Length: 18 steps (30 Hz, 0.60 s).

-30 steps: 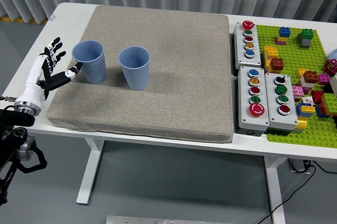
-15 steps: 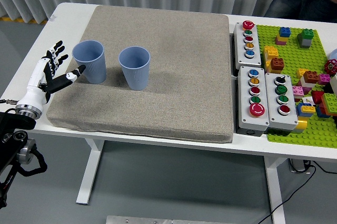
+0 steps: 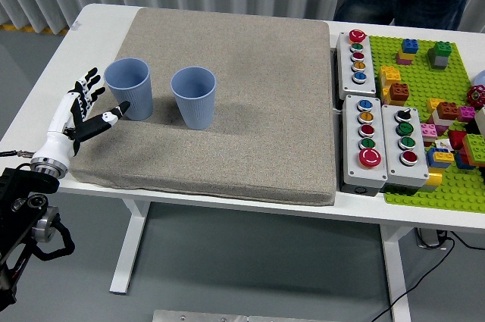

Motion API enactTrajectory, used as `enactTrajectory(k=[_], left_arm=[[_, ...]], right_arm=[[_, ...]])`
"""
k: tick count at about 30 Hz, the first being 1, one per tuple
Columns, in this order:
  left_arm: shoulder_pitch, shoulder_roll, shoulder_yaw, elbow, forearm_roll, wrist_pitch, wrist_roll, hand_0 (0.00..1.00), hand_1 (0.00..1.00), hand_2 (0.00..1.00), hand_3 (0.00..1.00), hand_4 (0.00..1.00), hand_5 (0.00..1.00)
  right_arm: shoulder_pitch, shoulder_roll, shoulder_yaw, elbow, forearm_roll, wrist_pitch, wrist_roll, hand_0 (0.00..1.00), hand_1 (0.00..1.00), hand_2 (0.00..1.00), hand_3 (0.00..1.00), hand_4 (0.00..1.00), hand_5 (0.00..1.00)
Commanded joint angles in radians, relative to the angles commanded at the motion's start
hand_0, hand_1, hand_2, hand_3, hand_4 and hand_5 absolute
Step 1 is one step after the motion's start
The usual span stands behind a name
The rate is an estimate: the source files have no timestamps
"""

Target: Pick cup pour cup place

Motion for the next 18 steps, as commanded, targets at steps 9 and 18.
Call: enactTrajectory(k=[9,18], left_arm=[[-0.02,-0.013,0.009,0.02,0.001,0.006,-0.003,0.969,0.926,0.998,0.998,0.85,0.209],[-0.039,-0.025,0.015,0.035,0.007,0.011,-0.004,0.967,0.925,0.998,0.998,0.855,0.222]], right_arm=[[0.006,-0.001,-0.007,0.0,0.009,0.0,0.001,0.696,0.697,0.628,0.627,0.226,0.439],[0.013,-0.001,-0.01,0.0,0.013,-0.001,0.001,0.696,0.697,0.628,0.626,0.223,0.434]])
